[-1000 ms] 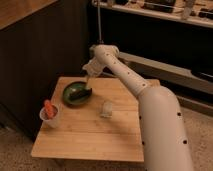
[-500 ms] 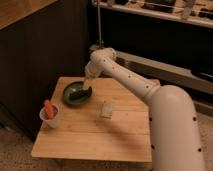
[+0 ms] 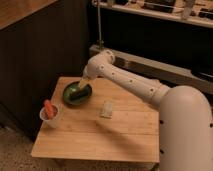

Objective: Place the eraser on the white sponge

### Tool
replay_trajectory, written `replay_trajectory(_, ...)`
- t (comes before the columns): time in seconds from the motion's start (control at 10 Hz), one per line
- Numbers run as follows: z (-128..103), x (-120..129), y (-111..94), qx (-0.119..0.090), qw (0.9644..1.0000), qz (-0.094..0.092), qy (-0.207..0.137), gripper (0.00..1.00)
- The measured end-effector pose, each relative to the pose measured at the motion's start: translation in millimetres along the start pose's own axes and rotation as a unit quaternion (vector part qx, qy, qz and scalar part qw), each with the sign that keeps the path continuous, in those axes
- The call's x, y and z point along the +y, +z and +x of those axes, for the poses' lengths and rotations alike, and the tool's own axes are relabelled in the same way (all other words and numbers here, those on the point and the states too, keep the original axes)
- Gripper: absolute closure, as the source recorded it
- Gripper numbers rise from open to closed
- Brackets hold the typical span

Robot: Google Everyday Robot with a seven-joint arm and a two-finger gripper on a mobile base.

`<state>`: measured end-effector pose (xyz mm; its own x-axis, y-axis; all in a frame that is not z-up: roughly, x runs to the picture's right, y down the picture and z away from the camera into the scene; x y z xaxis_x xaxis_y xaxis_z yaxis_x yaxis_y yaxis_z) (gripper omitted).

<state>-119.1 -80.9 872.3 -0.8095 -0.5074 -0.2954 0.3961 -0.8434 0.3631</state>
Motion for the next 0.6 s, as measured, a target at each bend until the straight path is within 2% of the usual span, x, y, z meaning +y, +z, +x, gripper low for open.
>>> replay_trajectory(0.2, -8, -6, 14, 0.002, 0.9992, 0.003, -0.041, 0.20)
replay_trajectory(0.3, -8, -6, 16, 0.005, 0.9994, 0.008, -0.035, 0.20)
replay_trajectory(0.4, -5, -5, 15, 0.008, 0.9998, 0.014, -0.012, 0.20)
replay_trajectory(0.5, 3, -4, 12, 0.009, 0.9987, 0.021, 0.046, 0.20)
replay_trajectory(0.6, 12, -2, 8, 0.009, 0.9926, 0.026, 0.118, 0.20)
